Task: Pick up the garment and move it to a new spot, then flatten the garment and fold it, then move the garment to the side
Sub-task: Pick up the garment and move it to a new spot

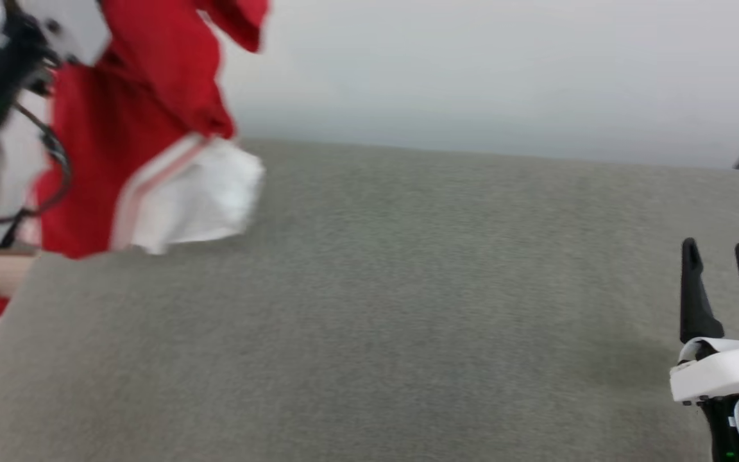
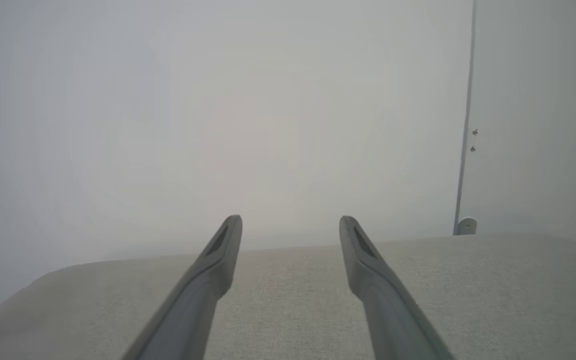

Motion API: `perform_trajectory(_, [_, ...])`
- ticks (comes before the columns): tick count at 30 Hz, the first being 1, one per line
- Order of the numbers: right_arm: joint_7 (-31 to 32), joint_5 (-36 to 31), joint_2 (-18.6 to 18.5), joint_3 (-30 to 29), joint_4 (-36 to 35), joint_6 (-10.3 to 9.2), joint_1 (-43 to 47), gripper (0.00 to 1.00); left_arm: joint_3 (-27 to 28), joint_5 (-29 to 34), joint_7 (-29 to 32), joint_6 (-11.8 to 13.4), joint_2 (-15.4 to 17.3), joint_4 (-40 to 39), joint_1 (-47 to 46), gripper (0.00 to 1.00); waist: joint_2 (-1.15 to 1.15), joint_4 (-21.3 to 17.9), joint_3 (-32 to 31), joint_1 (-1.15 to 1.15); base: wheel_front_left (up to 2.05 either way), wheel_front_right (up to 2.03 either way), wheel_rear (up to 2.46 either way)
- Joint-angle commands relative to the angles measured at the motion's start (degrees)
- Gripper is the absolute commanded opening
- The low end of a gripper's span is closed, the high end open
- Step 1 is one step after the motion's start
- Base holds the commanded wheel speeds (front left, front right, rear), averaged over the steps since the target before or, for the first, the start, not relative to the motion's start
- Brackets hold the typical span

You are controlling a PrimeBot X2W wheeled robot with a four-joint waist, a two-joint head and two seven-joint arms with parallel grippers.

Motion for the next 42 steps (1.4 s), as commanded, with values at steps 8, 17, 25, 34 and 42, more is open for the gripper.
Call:
perform_trajectory(8, [-0.4,-2.2,0.1,-4.7,-0.1,0.03,0.9,1.00,-2.8,-1.5,3.9,4.1,-3.3,-13.1,5.4,0.00,0.00,-9.9,1.0,0.00,0.00,0.00,0.00])
perform_trajectory(17, [-1.6,-1.7,0.2,-7.1,2.0,0.03,1.7,1.00,-9.8,-0.8,4.8,5.3,-7.7,-17.5,12.7,0.00,0.00,-15.6,4.0,0.00,0.00,0.00,0.00])
perform_trajectory(25, [-3.9,-1.1,0.2,-5.9,6.0,0.03,1.9,1.00,-16.1,-1.6,5.9,5.0,-9.0,-14.6,22.2,0.00,0.00,-17.9,5.7,0.00,0.00,0.00,0.00])
perform_trajectory(34, [-6.0,-1.0,0.2,-4.5,9.6,0.03,0.4,1.00,-19.7,-2.1,3.7,3.2,-10.0,-3.2,28.8,0.00,0.00,-18.6,6.9,0.00,0.00,0.00,0.00])
perform_trajectory(42, [-6.7,-1.1,0.2,-3.4,11.1,0.03,-1.1,1.00,-21.4,-2.7,1.4,1.5,-12.9,7.6,30.3,0.00,0.00,-18.5,7.6,0.00,0.00,0.00,0.00])
